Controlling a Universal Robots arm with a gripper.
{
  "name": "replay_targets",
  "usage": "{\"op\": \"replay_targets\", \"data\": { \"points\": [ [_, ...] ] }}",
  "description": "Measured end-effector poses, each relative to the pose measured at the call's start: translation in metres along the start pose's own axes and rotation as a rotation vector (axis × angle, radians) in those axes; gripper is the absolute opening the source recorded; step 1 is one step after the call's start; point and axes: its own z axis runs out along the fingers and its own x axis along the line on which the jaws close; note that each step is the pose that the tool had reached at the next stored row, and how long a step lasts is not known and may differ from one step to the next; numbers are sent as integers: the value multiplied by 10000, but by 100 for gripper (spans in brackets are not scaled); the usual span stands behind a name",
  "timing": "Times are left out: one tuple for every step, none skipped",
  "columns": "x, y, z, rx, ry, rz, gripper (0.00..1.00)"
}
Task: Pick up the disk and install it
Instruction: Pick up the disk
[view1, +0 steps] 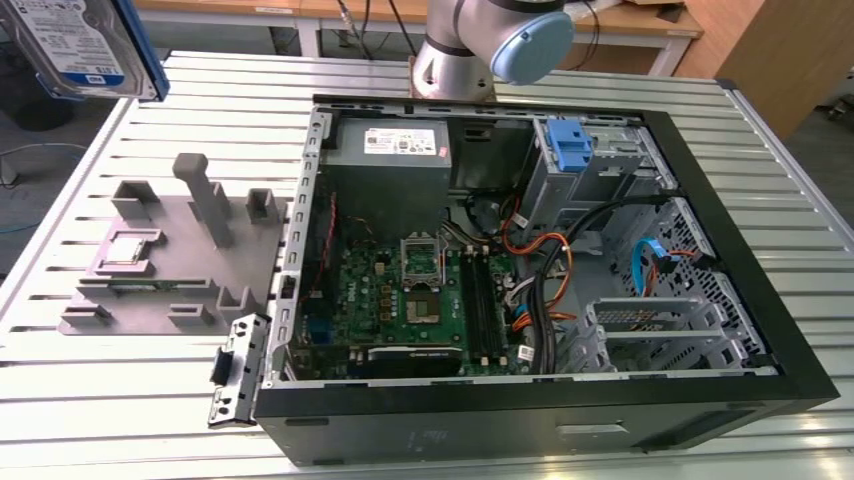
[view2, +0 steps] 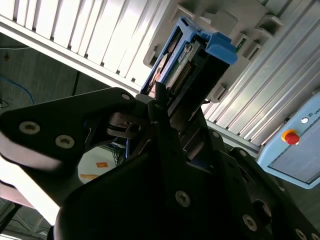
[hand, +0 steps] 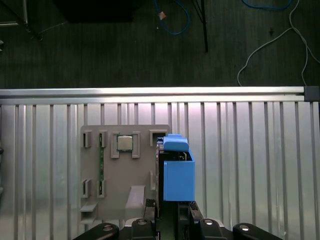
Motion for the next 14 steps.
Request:
{"op": "replay_targets", "data": {
  "points": [
    [0,0,-3,1,-1,0,35],
    [0,0,-4,1,0,0,35],
    [0,0,-5,1,0,0,35],
    [0,0,-5,1,-1,0,35],
    [0,0,-9,-1,0,1,35],
    [-1,1,-12,-1,1,0,35],
    [-1,1,-17,0,0,0,35],
    [-1,1,-22,0,0,1,35],
    [-1,1,-27,0,0,0,35],
    [-2,1,-32,0,0,0,35],
    [-2,1,-34,0,0,0,35],
    [-2,1,-34,2,-1,0,35],
    [-2,1,-34,2,-1,0,35],
    [-2,1,-36,0,0,0,35]
  ]
}}
